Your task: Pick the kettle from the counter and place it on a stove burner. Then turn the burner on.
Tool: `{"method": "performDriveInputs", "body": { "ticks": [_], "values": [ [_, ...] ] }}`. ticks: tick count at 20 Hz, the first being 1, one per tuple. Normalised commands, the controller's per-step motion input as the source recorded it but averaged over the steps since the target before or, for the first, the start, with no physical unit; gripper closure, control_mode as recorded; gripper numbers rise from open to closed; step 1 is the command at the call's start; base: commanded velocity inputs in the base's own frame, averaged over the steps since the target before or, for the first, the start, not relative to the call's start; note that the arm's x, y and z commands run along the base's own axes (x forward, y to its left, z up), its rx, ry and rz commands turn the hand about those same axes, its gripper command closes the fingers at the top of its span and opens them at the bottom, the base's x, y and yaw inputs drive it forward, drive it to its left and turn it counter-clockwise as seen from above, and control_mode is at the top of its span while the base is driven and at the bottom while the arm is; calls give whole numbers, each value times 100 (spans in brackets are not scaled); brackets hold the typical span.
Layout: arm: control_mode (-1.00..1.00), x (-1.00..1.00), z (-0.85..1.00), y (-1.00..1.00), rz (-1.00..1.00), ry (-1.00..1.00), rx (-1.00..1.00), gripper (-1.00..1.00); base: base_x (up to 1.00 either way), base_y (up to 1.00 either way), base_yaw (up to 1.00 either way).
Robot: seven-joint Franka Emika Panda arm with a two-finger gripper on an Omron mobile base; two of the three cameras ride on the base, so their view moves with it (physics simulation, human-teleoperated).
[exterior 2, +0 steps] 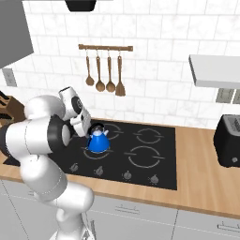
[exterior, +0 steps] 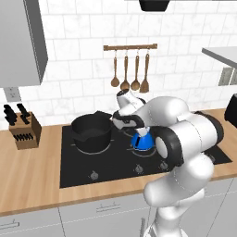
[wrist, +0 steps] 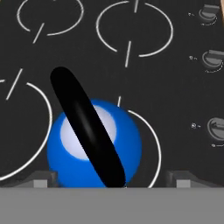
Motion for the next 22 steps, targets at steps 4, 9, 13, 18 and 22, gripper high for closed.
{"method": "performDriveInputs", "body": {
  "ticks": [4, 9, 13, 18, 22],
  "values": [
    [-100, 0, 24, 16, 10, -1, 0, -100, 0, 0, 0],
    [-100, -19, 31, 20, 12, -1, 0, -100, 0, 0, 0],
    [-100, -76, 3, 3, 13, 0, 0, -100, 0, 0, 0],
    [-100, -86, -4, -8, 14, 9, 0, -100, 0, 0, 0],
    [-100, -48, 0, -14, 34, 7, 3, -100, 0, 0, 0]
  ]
}}
